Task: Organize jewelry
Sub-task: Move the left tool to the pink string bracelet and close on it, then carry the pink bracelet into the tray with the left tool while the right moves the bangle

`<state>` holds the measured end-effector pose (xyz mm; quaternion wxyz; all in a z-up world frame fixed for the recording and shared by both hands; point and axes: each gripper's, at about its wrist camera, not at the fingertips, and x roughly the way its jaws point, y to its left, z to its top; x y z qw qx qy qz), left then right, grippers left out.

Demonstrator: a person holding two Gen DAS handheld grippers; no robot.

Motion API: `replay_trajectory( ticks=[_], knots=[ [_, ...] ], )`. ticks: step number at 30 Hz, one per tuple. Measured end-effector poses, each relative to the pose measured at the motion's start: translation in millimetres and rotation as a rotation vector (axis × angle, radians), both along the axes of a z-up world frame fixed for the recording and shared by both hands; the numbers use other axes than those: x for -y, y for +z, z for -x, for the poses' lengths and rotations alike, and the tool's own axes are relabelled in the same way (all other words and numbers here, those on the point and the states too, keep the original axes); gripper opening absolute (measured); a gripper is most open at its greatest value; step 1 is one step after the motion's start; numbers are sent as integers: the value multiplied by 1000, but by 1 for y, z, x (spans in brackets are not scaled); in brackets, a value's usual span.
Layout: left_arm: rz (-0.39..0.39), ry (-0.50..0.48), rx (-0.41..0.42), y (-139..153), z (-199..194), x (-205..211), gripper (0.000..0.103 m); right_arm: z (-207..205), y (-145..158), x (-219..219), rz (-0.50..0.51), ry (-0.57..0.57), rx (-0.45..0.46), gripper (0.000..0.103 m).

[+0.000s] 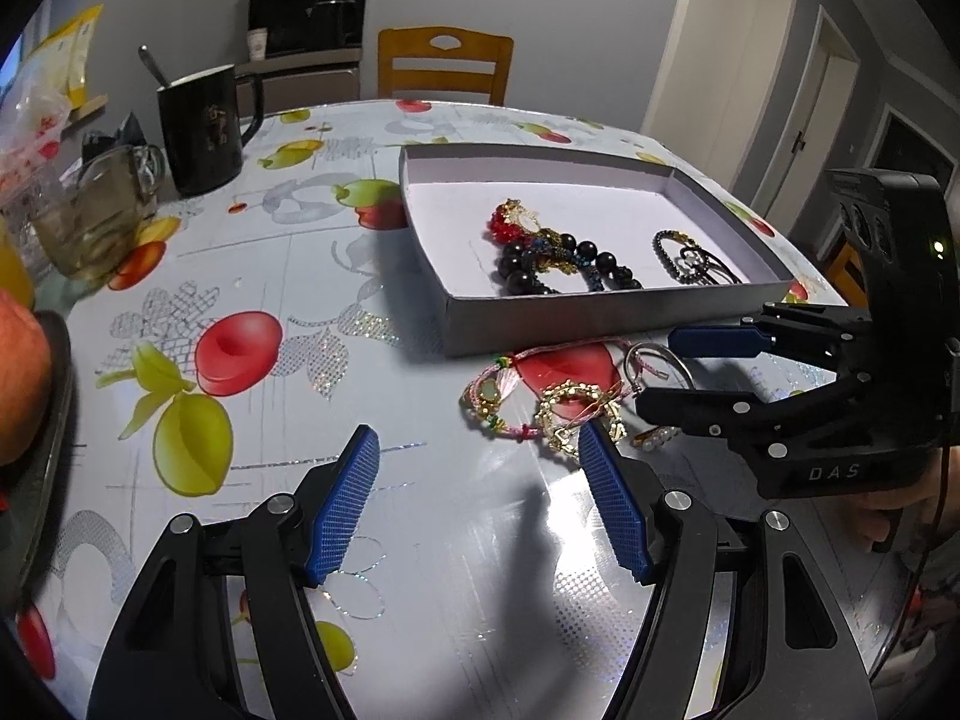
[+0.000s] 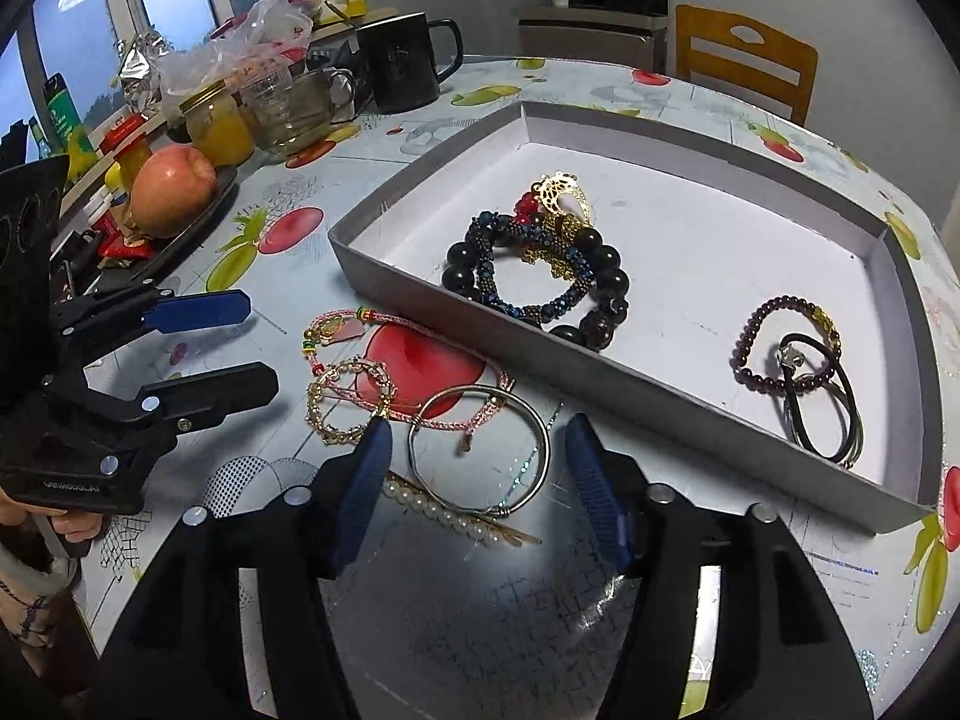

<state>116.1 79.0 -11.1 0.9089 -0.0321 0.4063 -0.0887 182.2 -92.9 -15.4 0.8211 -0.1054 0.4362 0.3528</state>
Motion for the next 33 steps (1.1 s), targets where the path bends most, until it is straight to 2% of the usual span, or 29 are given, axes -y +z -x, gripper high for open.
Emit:
replay_trajectory(
  ticks=[4, 7, 9, 13, 14, 15, 17, 19, 21, 33],
  knots=[
    [12, 15, -13, -2, -5, -1, 69, 2, 0, 0, 3, 7, 7, 49],
    [19, 16, -33, -3, -12, 1, 61, 4, 0, 2, 0, 12, 7, 49],
    [32, 17, -45, -3, -18, 1, 49, 6, 2, 6, -8, 11, 8, 49],
    [30, 23, -56, -7, -30, 4, 37, 9, 7, 13, -30, 5, 12, 49],
    [28, 24, -55, -7, -31, 4, 32, 10, 9, 16, -36, 3, 14, 49],
    [29, 21, -58, -7, -33, 5, 22, 11, 11, 18, -41, 3, 17, 49],
    [25, 24, -61, -8, -34, 6, 16, 14, 14, 21, -47, 3, 21, 49],
    [27, 22, -57, -8, -33, 7, 16, 17, 17, 23, -51, 4, 27, 49],
    [33, 22, -43, -5, -30, 7, 7, 20, 20, 26, -59, 3, 32, 49],
    [90, -17, 30, 25, -4, 3, 5, 28, 29, 32, -75, 4, 53, 49]
  ],
)
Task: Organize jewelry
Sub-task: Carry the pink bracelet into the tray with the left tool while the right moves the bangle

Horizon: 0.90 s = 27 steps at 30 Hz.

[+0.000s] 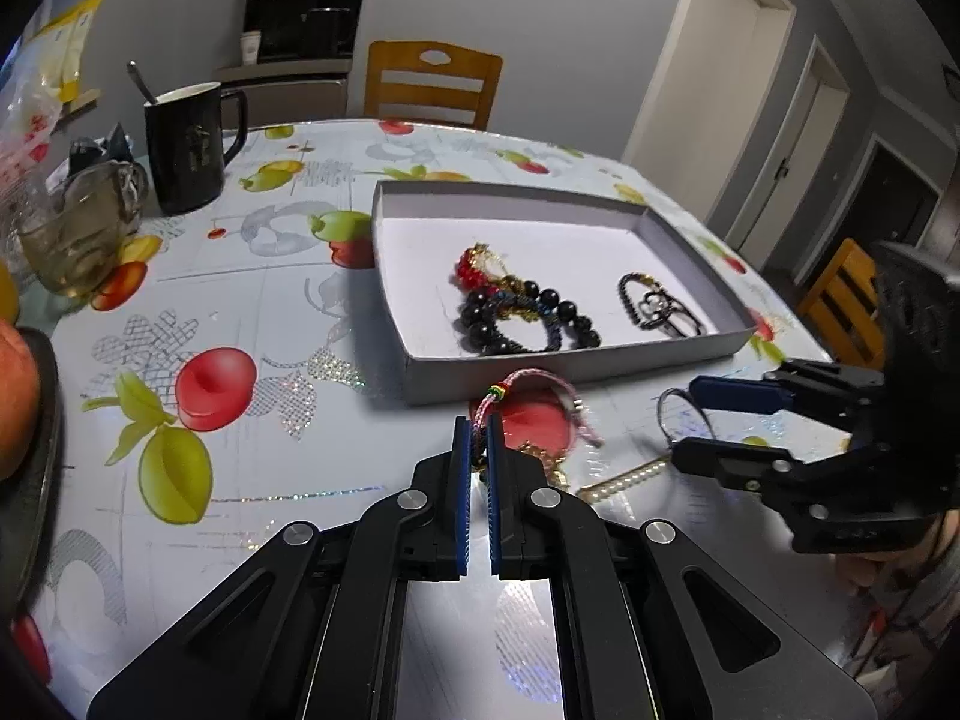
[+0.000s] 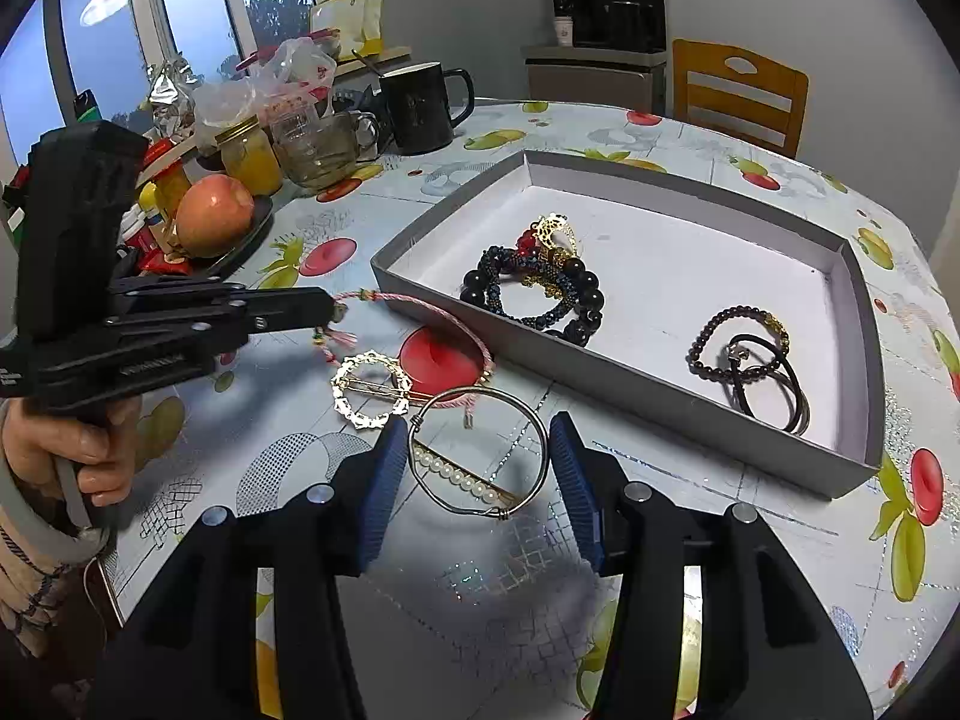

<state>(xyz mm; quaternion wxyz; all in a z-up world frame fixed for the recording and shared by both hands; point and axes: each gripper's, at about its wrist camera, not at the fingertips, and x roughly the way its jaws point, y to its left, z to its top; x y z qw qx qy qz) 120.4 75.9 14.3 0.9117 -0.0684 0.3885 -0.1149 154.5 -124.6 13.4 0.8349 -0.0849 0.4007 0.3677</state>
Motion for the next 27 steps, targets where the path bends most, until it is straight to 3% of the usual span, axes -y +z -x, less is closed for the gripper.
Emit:
replay_trajectory(
  ticks=[8, 27],
  knots=[
    [63, -27, 37, 22, 13, -6, 5, 1, 2, 2, -7, -3, 2, 49],
    [70, -70, 92, 57, 19, 1, 4, 3, 14, 10, -35, -8, 15, 49]
  ],
)
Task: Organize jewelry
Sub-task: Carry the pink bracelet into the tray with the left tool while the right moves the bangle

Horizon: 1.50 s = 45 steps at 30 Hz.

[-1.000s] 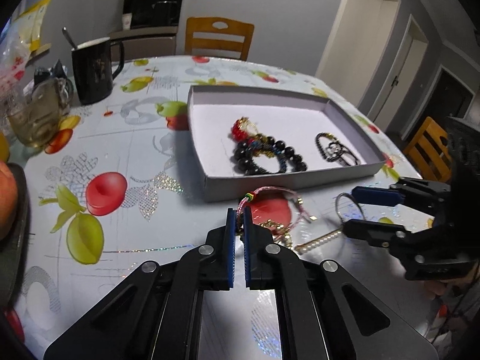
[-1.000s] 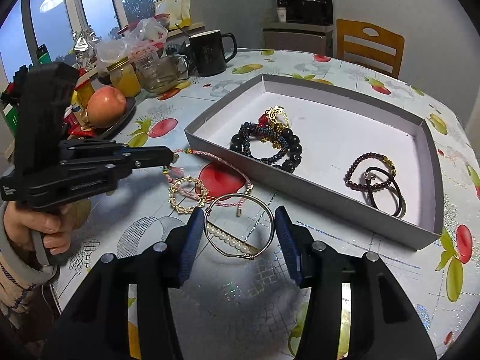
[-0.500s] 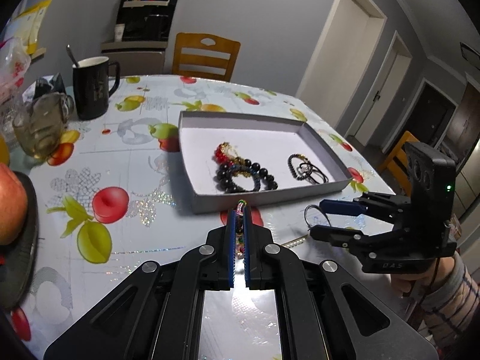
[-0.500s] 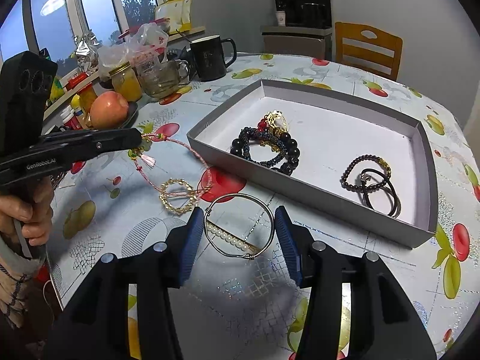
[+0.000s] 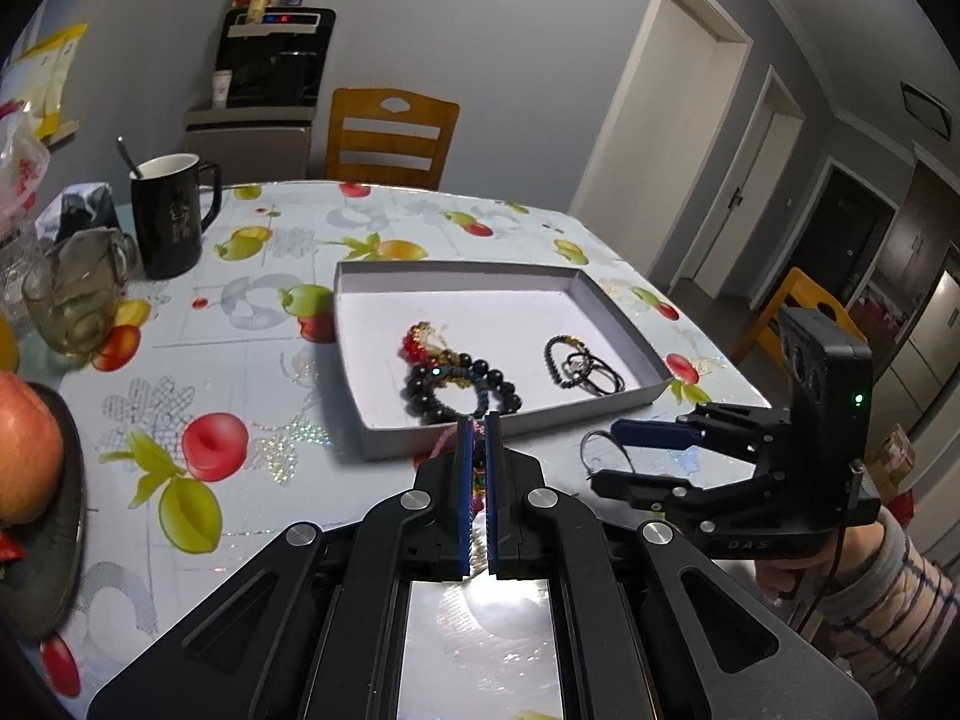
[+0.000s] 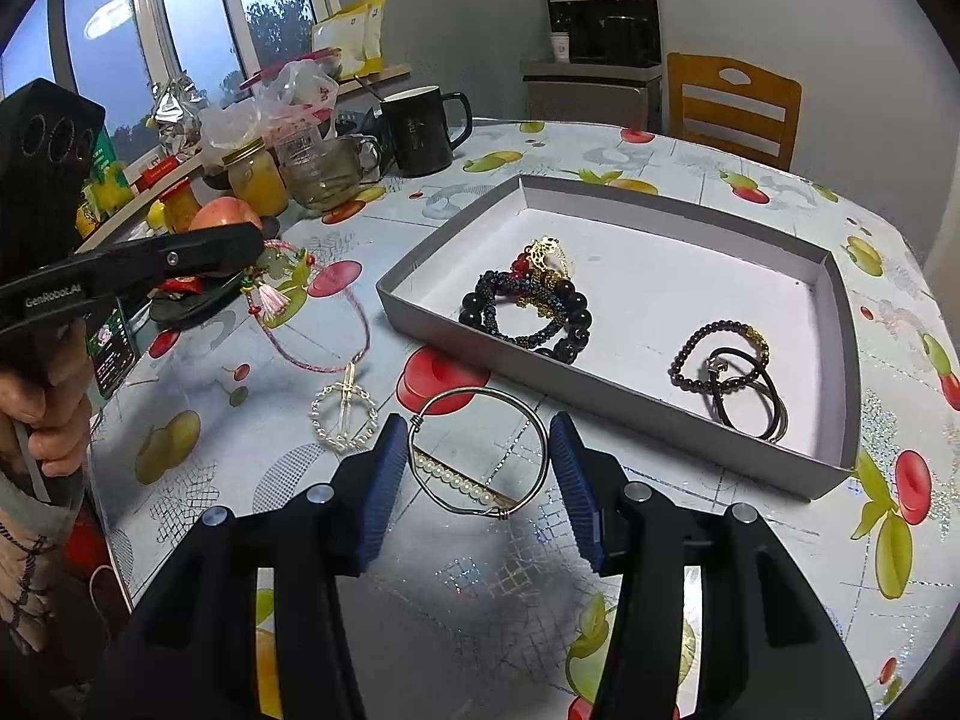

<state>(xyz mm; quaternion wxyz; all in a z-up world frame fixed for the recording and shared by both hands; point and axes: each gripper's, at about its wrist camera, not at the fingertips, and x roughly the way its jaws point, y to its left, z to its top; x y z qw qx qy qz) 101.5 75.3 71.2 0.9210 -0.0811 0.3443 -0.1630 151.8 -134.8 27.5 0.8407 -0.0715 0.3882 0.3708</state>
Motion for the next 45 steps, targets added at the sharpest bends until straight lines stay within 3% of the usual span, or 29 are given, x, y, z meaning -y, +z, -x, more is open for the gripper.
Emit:
replay_trajectory(
  ticks=[24, 45],
  knots=[
    [-49, -35, 50, 42, -21, 27, 4, -18, 37, 18, -17, -36, 66, 49],
    [-62, -31, 15, 33, -94, 42, 4, -81, 23, 11, 8, -75, 21, 49]
  ],
)
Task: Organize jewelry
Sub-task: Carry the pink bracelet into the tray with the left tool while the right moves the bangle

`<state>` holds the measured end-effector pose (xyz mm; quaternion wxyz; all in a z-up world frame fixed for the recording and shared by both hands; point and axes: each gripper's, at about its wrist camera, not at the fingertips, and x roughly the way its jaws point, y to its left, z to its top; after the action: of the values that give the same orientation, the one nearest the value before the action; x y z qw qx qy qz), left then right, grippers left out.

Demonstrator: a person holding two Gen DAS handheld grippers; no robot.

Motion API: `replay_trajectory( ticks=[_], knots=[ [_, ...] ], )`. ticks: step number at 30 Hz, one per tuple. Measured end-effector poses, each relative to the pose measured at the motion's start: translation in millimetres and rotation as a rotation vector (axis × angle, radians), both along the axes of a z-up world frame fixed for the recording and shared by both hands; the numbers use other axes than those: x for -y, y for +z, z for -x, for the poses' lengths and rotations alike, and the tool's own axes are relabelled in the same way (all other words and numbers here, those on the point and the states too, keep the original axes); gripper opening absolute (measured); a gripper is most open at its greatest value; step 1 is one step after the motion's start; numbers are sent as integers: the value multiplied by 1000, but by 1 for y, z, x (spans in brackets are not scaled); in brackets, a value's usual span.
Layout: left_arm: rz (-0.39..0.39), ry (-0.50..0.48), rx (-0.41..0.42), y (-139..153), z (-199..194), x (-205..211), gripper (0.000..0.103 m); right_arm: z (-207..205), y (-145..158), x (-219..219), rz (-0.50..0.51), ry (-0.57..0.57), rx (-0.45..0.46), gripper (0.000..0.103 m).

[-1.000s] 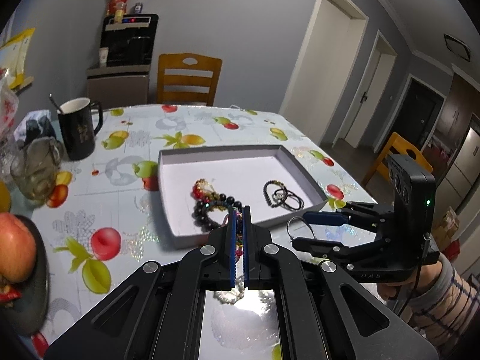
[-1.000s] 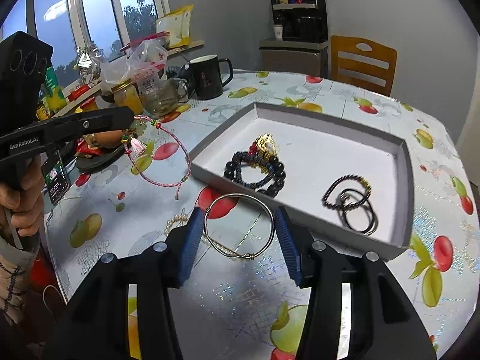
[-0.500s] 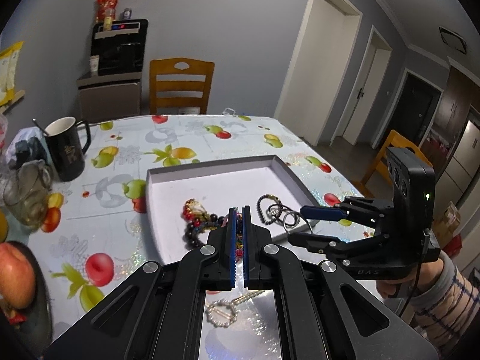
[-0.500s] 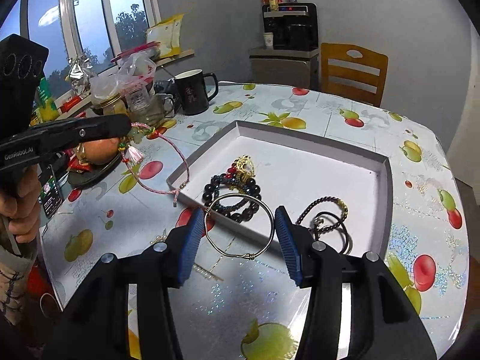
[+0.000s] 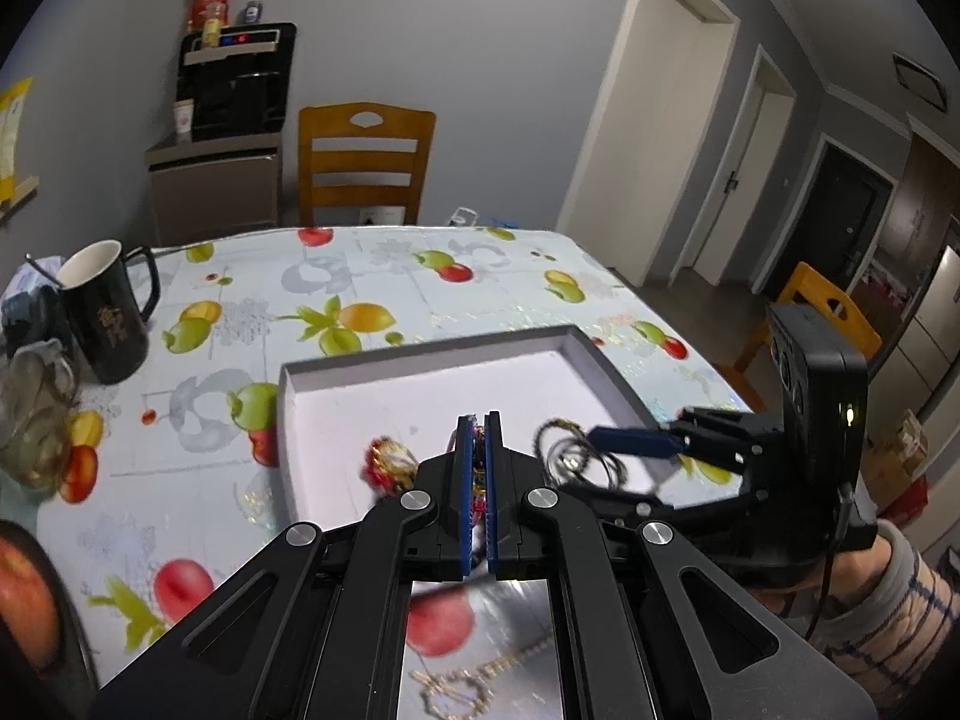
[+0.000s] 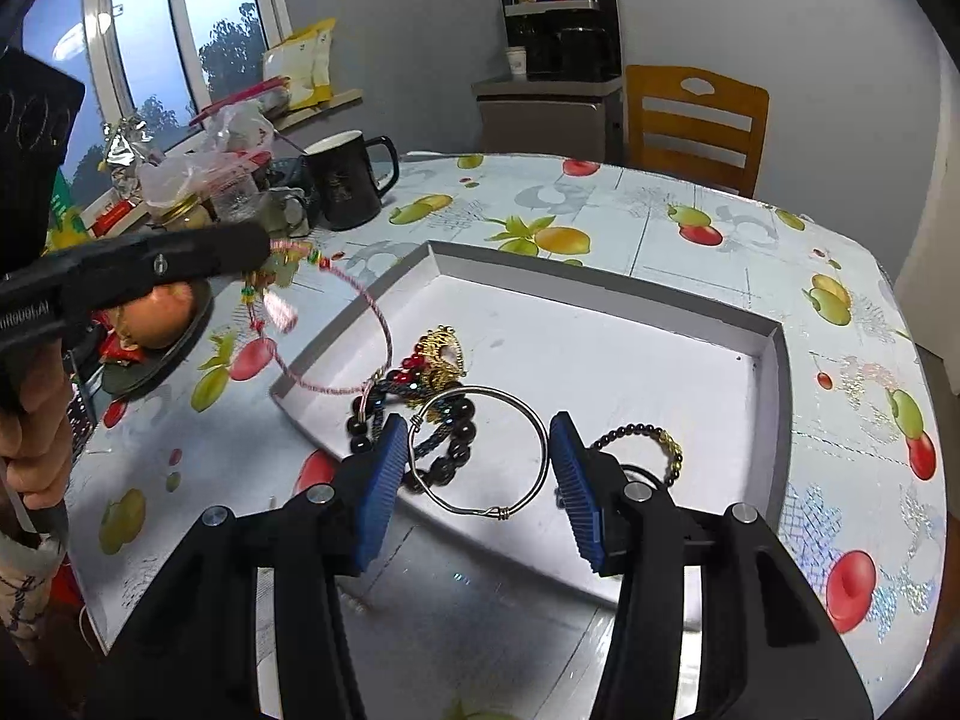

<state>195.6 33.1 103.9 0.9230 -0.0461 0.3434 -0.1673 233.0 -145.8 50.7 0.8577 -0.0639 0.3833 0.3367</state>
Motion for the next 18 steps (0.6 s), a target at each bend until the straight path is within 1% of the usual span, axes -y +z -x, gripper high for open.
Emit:
replay_trajectory(
  ticks=[5, 9, 14, 18],
  knots=[
    [9, 26, -1, -1, -31, -8, 4, -21, -19, -9, 30, -10, -33, 49],
    [-3, 35, -7, -7, -62, -8, 4, -37, -34, -18, 62, -17, -58, 49],
    [-32, 30, -21, -21, -89, 0, 4, -51, -45, -27, 113, -26, -70, 49],
    [-54, 27, -55, -42, -103, 3, 4, -59, -50, -35, 153, -22, -76, 49]
  ],
)
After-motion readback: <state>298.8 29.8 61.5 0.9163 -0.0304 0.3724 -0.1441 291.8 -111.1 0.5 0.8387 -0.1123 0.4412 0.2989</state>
